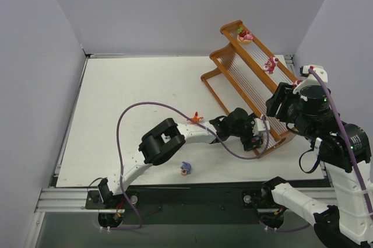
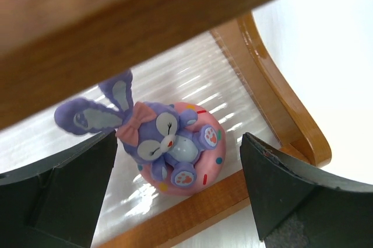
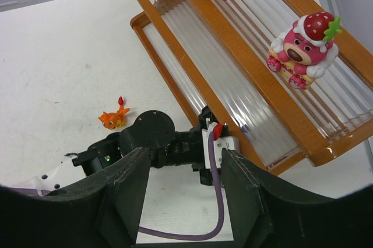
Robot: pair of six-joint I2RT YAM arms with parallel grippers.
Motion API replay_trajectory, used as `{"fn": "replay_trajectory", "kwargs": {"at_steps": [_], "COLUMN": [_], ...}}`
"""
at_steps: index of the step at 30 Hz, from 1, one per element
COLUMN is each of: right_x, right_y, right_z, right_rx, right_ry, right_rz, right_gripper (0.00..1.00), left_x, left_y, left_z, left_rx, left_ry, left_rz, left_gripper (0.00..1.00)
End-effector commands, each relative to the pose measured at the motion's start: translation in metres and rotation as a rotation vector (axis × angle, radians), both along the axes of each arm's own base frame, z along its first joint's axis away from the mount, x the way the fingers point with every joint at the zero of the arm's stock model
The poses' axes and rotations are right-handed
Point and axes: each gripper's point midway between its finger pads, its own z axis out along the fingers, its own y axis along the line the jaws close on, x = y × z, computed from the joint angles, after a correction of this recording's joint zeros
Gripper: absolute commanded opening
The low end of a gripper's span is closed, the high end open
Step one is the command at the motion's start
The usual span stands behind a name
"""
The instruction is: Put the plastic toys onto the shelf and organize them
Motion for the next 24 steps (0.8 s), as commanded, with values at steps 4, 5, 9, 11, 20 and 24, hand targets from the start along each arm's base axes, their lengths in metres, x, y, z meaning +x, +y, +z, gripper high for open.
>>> {"fn": "replay_trajectory", "kwargs": {"at_steps": [4,5,9,11,20,24], "right_x": [0.001,0.001,0.0,-0.001,-0.003,-0.004], "right_y": [-0.006,-0.006,-0.008,-0.007,-0.004,-0.004], "right_z": [-0.004,-0.004,-0.005,-0.006,-0.013,-0.016], "right_rx": [-0.01,-0.011,-0.017,-0.019,-0.012,-0.002], "right_ry": [-0.002,-0.002,-0.003,0.0,0.021,0.029], "right_rz": [-0.031,-0.031,-0.033,-0.029,-0.011,-0.015], "right_gripper": [0.52,0.52,0.52,0.52,0.53,0.54], "left_x": [0.014,0.016,0.018,0.019,0.019,0.014], "left_y": [0.009,0.01,0.009,0.011,0.039,0.062], "left_z": [0.065,0.073,0.087,0.092,0.145,0.166], "left_rx": [-0.104,-0.119,-0.146,-0.154,-0.232,-0.228], "left_ry": [-0.057,-0.055,-0.04,-0.037,-0.029,-0.039], "left_rz": [0.101,0.11,0.133,0.144,0.205,0.236], "left_gripper": [0.97,0.97,0.97,0.97,0.97,0.97]}}
